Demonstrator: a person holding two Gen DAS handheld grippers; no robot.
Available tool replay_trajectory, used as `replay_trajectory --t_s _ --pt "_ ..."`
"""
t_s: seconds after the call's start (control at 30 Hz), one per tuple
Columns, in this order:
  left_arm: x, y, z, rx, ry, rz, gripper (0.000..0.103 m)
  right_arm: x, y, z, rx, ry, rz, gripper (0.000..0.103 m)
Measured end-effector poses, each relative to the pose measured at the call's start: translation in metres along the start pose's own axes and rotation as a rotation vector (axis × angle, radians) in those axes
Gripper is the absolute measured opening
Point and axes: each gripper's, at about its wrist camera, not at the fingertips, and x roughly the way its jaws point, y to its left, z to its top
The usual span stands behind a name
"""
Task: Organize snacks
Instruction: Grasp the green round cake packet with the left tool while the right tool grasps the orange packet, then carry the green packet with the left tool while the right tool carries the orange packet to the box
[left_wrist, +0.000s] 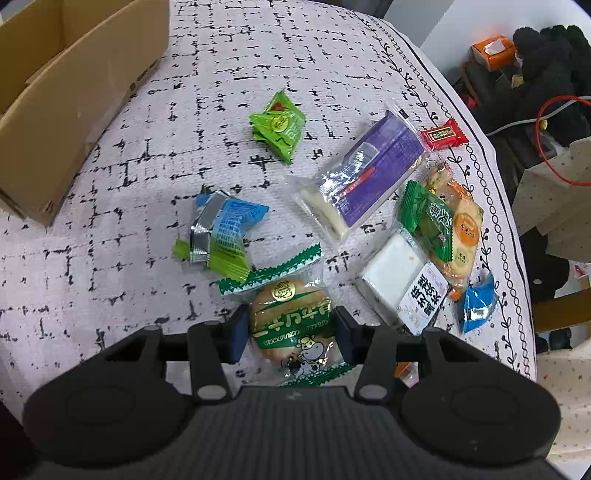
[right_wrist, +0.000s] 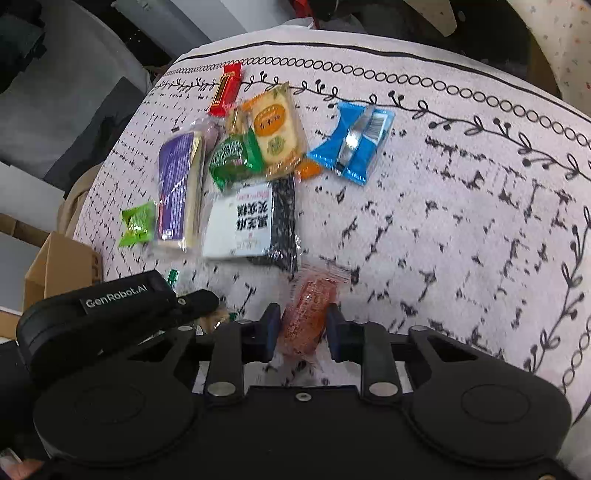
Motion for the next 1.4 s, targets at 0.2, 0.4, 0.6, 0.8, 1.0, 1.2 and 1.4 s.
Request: replay_trajectory --t_s 0.2,0.4,0.6,0.8,1.0,1.2,1.4 --pt "-0.015 0.007 -0.003 0.013 -0.004 -0.027 0.047 -0.021 0.001 -0.007 0.023 -0.041 0.019 0.023" --pt "-0.041 0.013 -0.003 0.024 -0.043 -0.047 0.047 -0.051 0.008 -0.019 0.020 -0.118 0.040 0.023" --pt "-0.068 0.019 -0.004 0.023 -0.065 -0.095 0.047 -0.082 0.016 -0.037 0.002 -0.164 0.057 0.023" --pt "-0.096 0.031 -0.005 0.008 -0.089 -0.137 0.047 -0.113 0.029 -0.048 -0.039 -0.214 0.028 0.023" --pt "-0.123 0.047 -0.003 -0.007 -0.122 -0.171 0.047 -0.137 0.045 -0.058 -0.067 -0.266 0.033 0.023" --pt "-0.145 0.064 -0.001 -0.023 -0.148 -0.207 0.047 -0.152 0.065 -0.071 -0.090 -0.303 0.048 0.023" --pt "-0.166 0.084 0.004 -0.041 -0.176 -0.235 0.047 -0.159 0.079 -0.080 -0.092 -0.322 0.059 0.023"
